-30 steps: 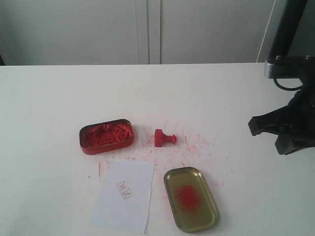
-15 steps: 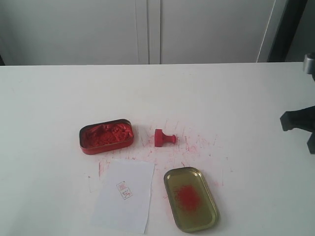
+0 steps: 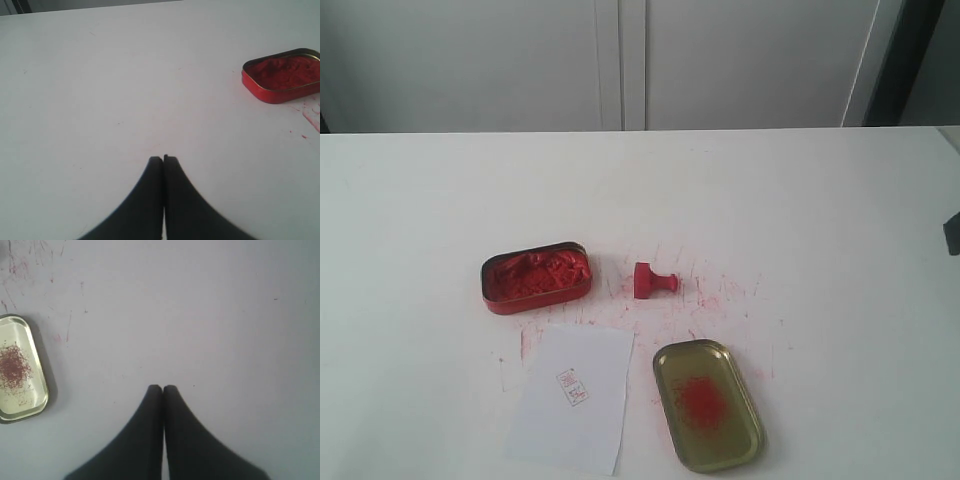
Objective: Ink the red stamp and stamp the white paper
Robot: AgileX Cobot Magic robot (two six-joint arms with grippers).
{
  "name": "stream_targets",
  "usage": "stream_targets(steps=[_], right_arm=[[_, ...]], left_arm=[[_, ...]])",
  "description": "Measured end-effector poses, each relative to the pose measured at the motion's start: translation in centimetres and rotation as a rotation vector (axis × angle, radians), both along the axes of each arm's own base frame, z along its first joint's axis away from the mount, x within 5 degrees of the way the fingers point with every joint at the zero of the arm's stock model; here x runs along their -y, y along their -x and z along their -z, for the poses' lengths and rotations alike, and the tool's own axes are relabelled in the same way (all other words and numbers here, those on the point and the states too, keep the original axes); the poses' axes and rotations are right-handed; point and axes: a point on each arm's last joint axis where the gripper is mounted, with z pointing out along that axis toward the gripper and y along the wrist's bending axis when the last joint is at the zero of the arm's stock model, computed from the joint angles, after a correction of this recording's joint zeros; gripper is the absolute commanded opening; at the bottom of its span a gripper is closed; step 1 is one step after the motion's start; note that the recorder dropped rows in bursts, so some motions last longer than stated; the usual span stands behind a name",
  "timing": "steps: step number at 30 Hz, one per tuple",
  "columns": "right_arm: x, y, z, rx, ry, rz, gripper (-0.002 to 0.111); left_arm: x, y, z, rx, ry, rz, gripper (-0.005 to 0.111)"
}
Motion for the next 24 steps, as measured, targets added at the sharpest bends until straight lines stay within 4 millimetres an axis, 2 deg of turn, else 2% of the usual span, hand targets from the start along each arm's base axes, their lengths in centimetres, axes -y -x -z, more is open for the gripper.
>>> stream_targets(steps=[13,24], right_arm=[[0.2,4.2,-3.1,0.193,-0.018,0.013,0.0],[0.4,7.5,-4.9,0.333,-0.027,0.013,0.0]], left_arm=[[0.0,0.0,0.0,0.0,0.0,0.0,0.0],[0.0,0.0,0.0,0.0,0.0,0.0,0.0]])
